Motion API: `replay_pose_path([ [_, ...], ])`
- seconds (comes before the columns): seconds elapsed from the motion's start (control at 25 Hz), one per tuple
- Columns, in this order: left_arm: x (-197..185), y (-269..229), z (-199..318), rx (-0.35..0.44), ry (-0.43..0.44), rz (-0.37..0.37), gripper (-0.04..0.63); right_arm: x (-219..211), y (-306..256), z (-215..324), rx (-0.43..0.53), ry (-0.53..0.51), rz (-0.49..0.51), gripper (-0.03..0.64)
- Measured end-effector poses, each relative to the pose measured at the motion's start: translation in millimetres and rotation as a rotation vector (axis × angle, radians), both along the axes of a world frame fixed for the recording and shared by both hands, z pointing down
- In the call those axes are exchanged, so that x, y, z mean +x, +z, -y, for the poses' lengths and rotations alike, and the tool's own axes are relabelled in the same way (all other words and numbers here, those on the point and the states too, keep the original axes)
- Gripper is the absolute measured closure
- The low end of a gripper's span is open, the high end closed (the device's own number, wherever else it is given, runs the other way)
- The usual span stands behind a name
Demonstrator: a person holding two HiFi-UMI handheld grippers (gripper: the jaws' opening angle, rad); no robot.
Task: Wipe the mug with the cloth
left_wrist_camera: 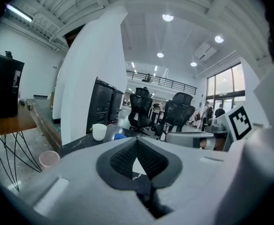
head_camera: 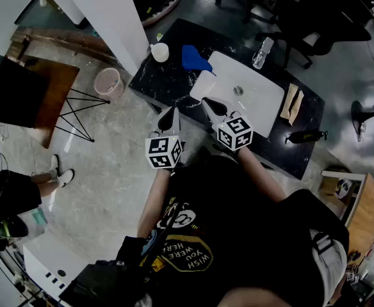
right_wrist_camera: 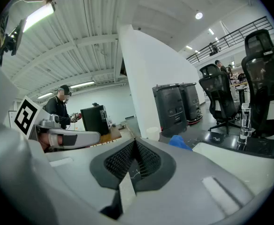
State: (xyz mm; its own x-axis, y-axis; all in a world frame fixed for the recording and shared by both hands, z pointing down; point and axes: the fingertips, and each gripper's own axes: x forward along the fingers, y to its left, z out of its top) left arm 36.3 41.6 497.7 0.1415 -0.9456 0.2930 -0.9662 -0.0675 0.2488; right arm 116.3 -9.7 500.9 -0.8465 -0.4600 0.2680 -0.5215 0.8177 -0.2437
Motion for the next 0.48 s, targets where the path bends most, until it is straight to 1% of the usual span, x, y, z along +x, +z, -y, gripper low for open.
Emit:
replay_pose_path([
  [0.28,-4.6,1.0,0.0,0.002,-0.016,-0.008,0.592,-2.2,0.5,0.9,0.002,-0.007,-0.002,0.615],
  [0.48,-1.4,2.2,-0.1,-0.003,-0.008,-0.012,0.592,-1.7,2.2,-0.3,0.000,-0.010,-0.010,0.615],
])
